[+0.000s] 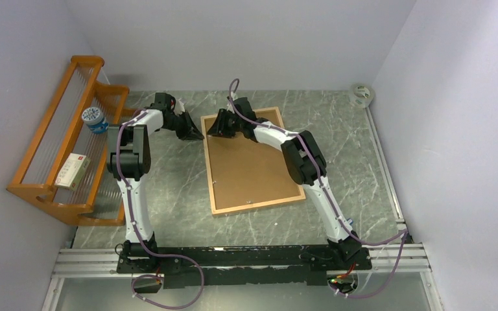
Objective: Put the photo into the frame
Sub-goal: Install the photo frame at the center of the board.
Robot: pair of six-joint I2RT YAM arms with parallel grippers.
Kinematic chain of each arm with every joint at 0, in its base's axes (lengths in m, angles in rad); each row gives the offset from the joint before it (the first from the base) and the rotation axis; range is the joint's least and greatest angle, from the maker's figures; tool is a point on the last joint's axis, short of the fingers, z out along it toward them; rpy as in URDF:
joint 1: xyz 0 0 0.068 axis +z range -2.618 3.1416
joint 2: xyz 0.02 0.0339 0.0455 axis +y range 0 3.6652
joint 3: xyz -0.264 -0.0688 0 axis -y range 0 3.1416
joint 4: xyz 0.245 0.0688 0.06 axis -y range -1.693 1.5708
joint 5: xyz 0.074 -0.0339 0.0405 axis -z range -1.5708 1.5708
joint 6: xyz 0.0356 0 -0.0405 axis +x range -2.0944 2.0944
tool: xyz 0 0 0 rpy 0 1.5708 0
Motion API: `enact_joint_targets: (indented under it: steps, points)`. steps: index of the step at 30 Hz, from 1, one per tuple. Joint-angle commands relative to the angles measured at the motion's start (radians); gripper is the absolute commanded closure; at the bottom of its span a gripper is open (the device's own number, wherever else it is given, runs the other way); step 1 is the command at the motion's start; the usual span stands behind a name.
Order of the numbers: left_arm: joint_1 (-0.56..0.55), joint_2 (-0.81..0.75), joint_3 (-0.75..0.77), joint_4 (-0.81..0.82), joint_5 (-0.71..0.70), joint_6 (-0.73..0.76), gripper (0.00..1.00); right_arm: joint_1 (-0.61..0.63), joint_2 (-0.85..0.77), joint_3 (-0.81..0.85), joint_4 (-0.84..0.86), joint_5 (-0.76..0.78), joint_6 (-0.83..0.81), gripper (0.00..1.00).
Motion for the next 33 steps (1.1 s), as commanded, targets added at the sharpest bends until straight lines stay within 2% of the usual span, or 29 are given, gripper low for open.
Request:
enact_joint_targets:
  steps: [1, 10, 18, 24, 33]
  points:
    - [-0.030, 0.054, -0.010, -0.074, -0.069, 0.071, 0.91, 0.002, 0.041, 0.050, -0.021, -0.066, 0.014, 0.64]
    - [-0.030, 0.097, 0.041, -0.151, -0.139, 0.098, 0.92, 0.005, 0.094, 0.081, -0.002, -0.169, 0.022, 0.64]
    - [-0.030, 0.118, 0.046, -0.170, -0.141, 0.099, 0.92, 0.005, 0.139, 0.098, 0.034, -0.241, 0.049, 0.65]
    - [-0.030, 0.134, 0.074, -0.206, -0.154, 0.111, 0.92, 0.005, 0.192, 0.186, -0.020, -0.306, -0.040, 0.65]
    - [-0.028, 0.151, 0.102, -0.225, -0.149, 0.109, 0.92, 0.003, 0.195, 0.243, -0.199, -0.321, -0.237, 0.67]
